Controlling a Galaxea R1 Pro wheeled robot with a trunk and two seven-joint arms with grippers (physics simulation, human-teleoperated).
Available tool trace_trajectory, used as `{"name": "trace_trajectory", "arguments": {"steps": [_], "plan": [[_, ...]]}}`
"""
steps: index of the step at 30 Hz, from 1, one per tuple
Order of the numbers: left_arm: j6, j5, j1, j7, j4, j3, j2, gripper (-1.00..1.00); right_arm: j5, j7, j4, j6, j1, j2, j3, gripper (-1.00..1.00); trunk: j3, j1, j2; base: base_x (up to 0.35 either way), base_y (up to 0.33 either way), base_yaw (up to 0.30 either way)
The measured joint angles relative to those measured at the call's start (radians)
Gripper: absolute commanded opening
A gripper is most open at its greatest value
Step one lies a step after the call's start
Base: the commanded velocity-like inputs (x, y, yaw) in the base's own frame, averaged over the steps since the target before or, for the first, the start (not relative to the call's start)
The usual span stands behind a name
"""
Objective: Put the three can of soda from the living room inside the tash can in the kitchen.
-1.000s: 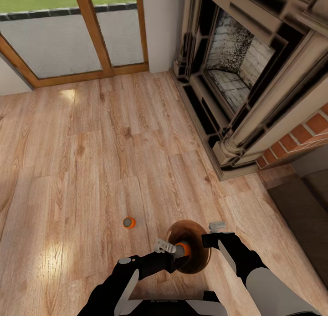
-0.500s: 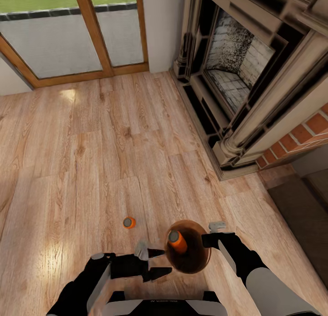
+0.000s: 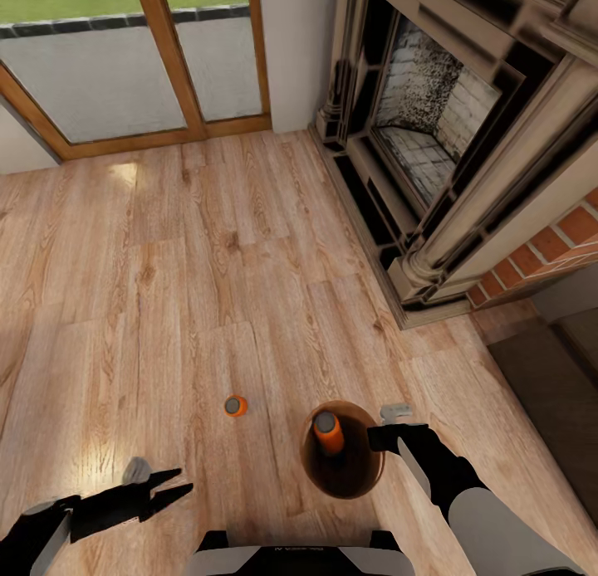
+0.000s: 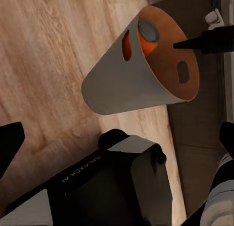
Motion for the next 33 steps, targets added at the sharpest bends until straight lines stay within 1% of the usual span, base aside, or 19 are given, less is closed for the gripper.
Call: {"name": "trace_trajectory", "arguments": {"steps": [1, 2, 4, 5, 6, 7, 9, 12, 15, 16, 17, 18, 19, 20, 21, 23, 26, 30, 33], "plan": [[-0.047, 0.000, 0.000, 0.026, 0.032, 0.039, 0.002, 1.00, -0.001, 0.000, 0.000, 0.000, 0.000, 0.000, 0.000, -1.00, 0.000, 0.000, 0.000, 0.000, 0.000, 0.000], [-0.067, 0.000, 0.000, 0.044, 0.045, 0.054, 0.002, 1.00, -0.001, 0.000, -0.001, 0.000, 0.000, 0.000, 0.000, -1.00, 0.000, 0.000, 0.000, 0.000, 0.000, 0.000], [-0.118, -0.001, 0.000, 0.150, 0.075, 0.088, 0.003, 1.00, -0.001, 0.000, -0.001, 0.000, 0.000, 0.000, 0.000, -1.00, 0.000, 0.000, 0.000, 0.000, 0.000, 0.000], [-0.126, -0.001, 0.000, 0.185, 0.079, 0.093, 0.003, 1.00, -0.001, 0.000, -0.002, 0.000, 0.000, 0.000, 0.000, -1.00, 0.000, 0.000, 0.000, 0.000, 0.000, 0.000], [-0.136, -0.001, 0.000, 0.254, 0.086, 0.098, 0.003, 1.00, -0.001, 0.001, -0.002, 0.000, 0.000, 0.000, 0.000, -1.00, 0.000, 0.000, 0.000, 0.000, 0.000, 0.000], [-0.140, -0.001, 0.000, 0.288, 0.089, 0.100, 0.002, 1.00, -0.001, 0.001, -0.003, 0.000, 0.000, 0.000, 0.000, -1.00, 0.000, 0.000, 0.000, 0.000, 0.000, 0.000], [-0.149, -0.002, 0.000, 0.377, 0.094, 0.103, -0.013, 1.00, -0.002, 0.001, -0.006, 0.000, 0.000, -0.001, 0.000, -1.00, 0.000, 0.000, 0.000, 0.000, 0.000, 0.000], [-0.153, -0.003, 0.000, 0.421, 0.097, 0.105, -0.027, 1.00, -0.002, 0.002, -0.009, -0.001, 0.000, 0.000, 0.000, -1.00, 0.000, 0.000, 0.000, 0.000, 0.000, 0.000], [-0.155, -0.004, 0.000, 0.438, 0.098, 0.105, -0.041, 1.00, -0.003, 0.003, -0.010, -0.001, 0.000, 0.000, 0.000, -1.00, 0.000, 0.000, 0.000, 0.000, 0.000, 0.000], [-0.157, -0.004, 0.000, 0.456, 0.097, 0.102, -0.061, 1.00, -0.002, 0.003, -0.011, 0.000, 0.000, 0.000, 0.000, -1.00, 0.000, 0.000, 0.000, 0.000, 0.000, 0.000], [-0.159, -0.003, 0.000, 0.674, 0.084, 0.094, -0.121, 1.00, -0.003, 0.003, -0.011, 0.000, 0.000, -0.001, 0.000, -1.00, 0.000, 0.000, 0.000, 0.000, 0.000, 0.000], [-0.159, -0.003, 0.000, 0.775, 0.065, 0.087, -0.161, 1.00, -0.002, 0.003, -0.011, 0.000, 0.000, -0.001, 0.000, -1.00, 0.000, 0.000, 0.000, 0.000, 0.000, 0.000], [-0.159, -0.004, 0.000, 0.822, 0.053, 0.083, -0.175, 1.00, -0.002, 0.003, -0.011, 0.000, 0.000, -0.001, 0.000, -1.00, 0.000, 0.000, 0.000, 0.000, 0.000, 0.000], [-0.159, -0.009, 0.000, 0.901, 0.031, 0.068, -0.197, 1.00, -0.003, 0.003, -0.011, 0.000, 0.000, -0.001, 0.000, -1.00, 0.000, 0.000, 0.000, 0.000, 0.000, 0.000], [-0.159, -0.024, 0.000, 0.962, 0.014, 0.040, -0.215, 1.00, -0.003, 0.003, -0.012, 0.000, 0.000, -0.001, 0.000, -1.00, 0.000, 0.000, 0.000, 0.000, 0.000, 0.000], [-0.160, -0.043, 0.000, 1.016, -0.002, 0.005, -0.232, 1.00, -0.003, 0.003, -0.011, 0.000, 0.000, -0.001, 0.000, -1.00, 0.000, 0.000, 0.000, 0.000, 0.000, 0.000], [-0.160, -0.056, 0.000, 1.050, -0.032, -0.018, -0.245, 1.00, -0.003, 0.003, -0.012, 0.000, 0.000, -0.001, 0.000, -1.00, 0.000, 0.000, 0.000, 0.000, 0.000, 0.000], [-0.161, -0.063, 0.000, 1.073, -0.074, -0.031, -0.253, 1.00, -0.002, 0.003, -0.012, 0.000, 0.000, -0.001, 0.000, -1.00, 0.000, 0.000, 0.000, 0.000, 0.000, 0.000], [-0.162, -0.065, 0.000, 1.078, -0.083, -0.033, -0.255, 1.00, -0.002, 0.003, -0.011, 0.000, 0.000, -0.001, 0.000, -1.00, 0.000, 0.000, 0.000, 0.000, 0.000, 0.000]]}}
